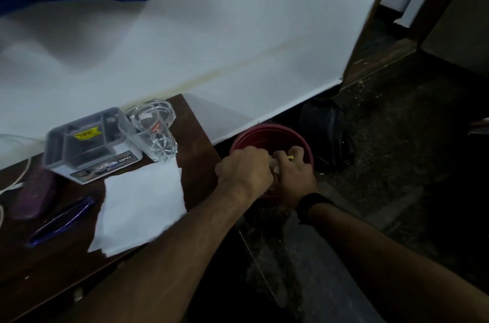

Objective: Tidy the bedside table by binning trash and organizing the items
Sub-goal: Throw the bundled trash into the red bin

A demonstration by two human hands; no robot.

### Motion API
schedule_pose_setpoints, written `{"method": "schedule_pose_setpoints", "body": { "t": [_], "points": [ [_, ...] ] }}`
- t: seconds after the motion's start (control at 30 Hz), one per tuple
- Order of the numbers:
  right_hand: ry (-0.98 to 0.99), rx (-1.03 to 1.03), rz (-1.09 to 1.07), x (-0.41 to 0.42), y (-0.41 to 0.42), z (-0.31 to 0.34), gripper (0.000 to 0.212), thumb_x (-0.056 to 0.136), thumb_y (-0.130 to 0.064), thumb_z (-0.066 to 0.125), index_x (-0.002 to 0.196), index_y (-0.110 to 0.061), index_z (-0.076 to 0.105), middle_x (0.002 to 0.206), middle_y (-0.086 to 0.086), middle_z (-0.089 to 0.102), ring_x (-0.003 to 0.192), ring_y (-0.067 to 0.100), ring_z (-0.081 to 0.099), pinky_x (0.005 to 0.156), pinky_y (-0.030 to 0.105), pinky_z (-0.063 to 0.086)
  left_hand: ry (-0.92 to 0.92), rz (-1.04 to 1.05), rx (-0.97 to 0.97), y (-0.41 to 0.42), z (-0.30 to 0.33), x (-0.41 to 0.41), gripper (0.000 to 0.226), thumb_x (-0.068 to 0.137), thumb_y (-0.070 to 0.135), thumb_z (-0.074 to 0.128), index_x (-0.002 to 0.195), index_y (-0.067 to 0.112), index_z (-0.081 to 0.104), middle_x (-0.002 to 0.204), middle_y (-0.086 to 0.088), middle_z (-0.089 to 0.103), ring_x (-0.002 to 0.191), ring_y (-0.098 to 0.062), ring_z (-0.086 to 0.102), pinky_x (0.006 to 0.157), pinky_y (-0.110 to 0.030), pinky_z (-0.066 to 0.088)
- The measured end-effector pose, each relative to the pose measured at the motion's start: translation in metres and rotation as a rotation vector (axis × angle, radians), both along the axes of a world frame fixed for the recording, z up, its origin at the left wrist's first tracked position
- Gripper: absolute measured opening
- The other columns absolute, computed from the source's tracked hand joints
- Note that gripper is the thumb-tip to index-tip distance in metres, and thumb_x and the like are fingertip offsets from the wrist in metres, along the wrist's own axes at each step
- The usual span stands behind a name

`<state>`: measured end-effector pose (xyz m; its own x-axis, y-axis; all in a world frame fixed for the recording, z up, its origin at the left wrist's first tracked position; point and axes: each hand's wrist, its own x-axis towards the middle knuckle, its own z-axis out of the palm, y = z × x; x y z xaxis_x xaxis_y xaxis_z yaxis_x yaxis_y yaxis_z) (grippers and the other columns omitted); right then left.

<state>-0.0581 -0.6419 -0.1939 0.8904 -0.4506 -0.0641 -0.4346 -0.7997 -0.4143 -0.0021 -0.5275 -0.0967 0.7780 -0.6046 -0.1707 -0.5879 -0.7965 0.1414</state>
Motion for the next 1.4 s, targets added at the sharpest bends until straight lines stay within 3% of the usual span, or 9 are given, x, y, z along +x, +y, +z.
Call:
{"method": "schedule_pose_setpoints", "body": {
  "t": [0.13,0.23,0.47,0.6,0.77,0.93,1.1,1.27,1.4],
  "points": [
    [0.108,-0.026,-0.041,0.024,-0.011,-0.017,0.078,0.096,-0.057,0.049,0.160,-0.027,0.016,0.161,0.015,0.021,0.133,0.044,0.044,0.109,0.050,0.039,0.015,-0.002,-0.007,0.000,-0.013,0.007,0.020,0.097,0.032,0.051,0.098,0.021,0.068,0.079,0.005,0.054,0.075,-0.021,0.061,0.063,-0.037,0.051],
    [0.156,-0.036,-0.051,0.024,-0.013,-0.025,0.086,0.096,-0.058,0.049,0.162,-0.029,0.002,0.169,0.012,0.011,0.148,0.041,0.028,0.118,0.048,0.030,0.013,-0.011,-0.007,0.006,-0.015,0.008,0.020,0.097,0.035,0.051,0.096,0.021,0.066,0.078,0.005,0.056,0.072,-0.020,0.060,0.063,-0.038,0.054],
    [0.046,-0.093,-0.025,-0.003,0.006,0.002,0.068,0.097,-0.051,0.043,0.159,-0.030,0.023,0.164,0.007,0.028,0.143,0.035,0.039,0.110,0.051,0.040,0.015,0.003,-0.003,0.014,0.001,-0.004,0.020,0.097,0.038,0.054,0.101,0.022,0.065,0.081,0.004,0.054,0.078,-0.023,0.062,0.068,-0.041,0.056],
    [0.015,-0.105,0.006,-0.013,0.021,0.043,0.068,0.092,-0.056,0.032,0.156,-0.038,0.021,0.165,0.002,0.026,0.146,0.033,0.035,0.108,0.060,0.039,0.005,0.014,-0.016,0.018,0.023,-0.016,0.019,0.097,0.035,0.053,0.105,0.021,0.065,0.085,0.003,0.057,0.079,-0.022,0.058,0.068,-0.041,0.053],
    [-0.069,-0.171,0.066,-0.029,0.052,0.108,0.085,0.075,-0.059,0.015,0.154,-0.032,0.029,0.161,0.003,0.033,0.146,0.032,0.035,0.108,0.060,0.039,-0.017,0.065,-0.078,0.039,0.063,-0.032,0.019,0.092,0.027,0.054,0.103,0.021,0.068,0.103,-0.002,0.068,0.098,-0.030,0.066,0.071,-0.040,0.051],
    [-0.112,-0.233,0.116,-0.044,0.090,0.145,0.067,0.088,-0.047,0.052,0.150,-0.032,0.034,0.156,0.005,0.042,0.141,0.033,0.042,0.105,0.060,0.043,-0.074,0.099,-0.134,0.079,0.100,-0.053,0.026,0.090,0.021,0.052,0.110,0.024,0.069,0.108,-0.002,0.067,0.102,-0.030,0.066,0.066,-0.036,0.045],
    [-0.191,-0.231,0.179,-0.050,0.144,0.172,0.060,0.087,-0.039,0.036,0.146,-0.031,0.039,0.148,0.003,0.049,0.136,0.032,0.047,0.101,0.058,0.046,-0.116,0.151,-0.154,0.136,0.122,-0.066,0.026,0.088,0.020,0.051,0.107,0.022,0.067,0.107,-0.003,0.066,0.103,-0.031,0.066,0.066,-0.039,0.048],
    [-0.229,-0.237,0.255,-0.044,0.212,0.182,0.051,0.087,-0.031,0.052,0.138,-0.029,0.051,0.134,0.002,0.060,0.125,0.032,0.056,0.091,0.052,0.051,-0.167,0.236,-0.144,0.207,0.123,-0.067,0.025,0.092,0.021,0.047,0.106,0.023,0.068,0.111,-0.004,0.068,0.104,-0.033,0.067,0.076,-0.043,0.053],
    [-0.246,-0.182,0.351,-0.032,0.270,0.181,0.054,0.083,-0.029,0.047,0.136,-0.028,0.053,0.131,0.003,0.062,0.119,0.033,0.060,0.090,0.052,0.053,-0.198,0.315,-0.141,0.267,0.120,-0.062,0.026,0.093,0.024,0.045,0.111,0.025,0.065,0.117,-0.001,0.068,0.104,-0.034,0.068,0.079,-0.046,0.056]
  ]
}}
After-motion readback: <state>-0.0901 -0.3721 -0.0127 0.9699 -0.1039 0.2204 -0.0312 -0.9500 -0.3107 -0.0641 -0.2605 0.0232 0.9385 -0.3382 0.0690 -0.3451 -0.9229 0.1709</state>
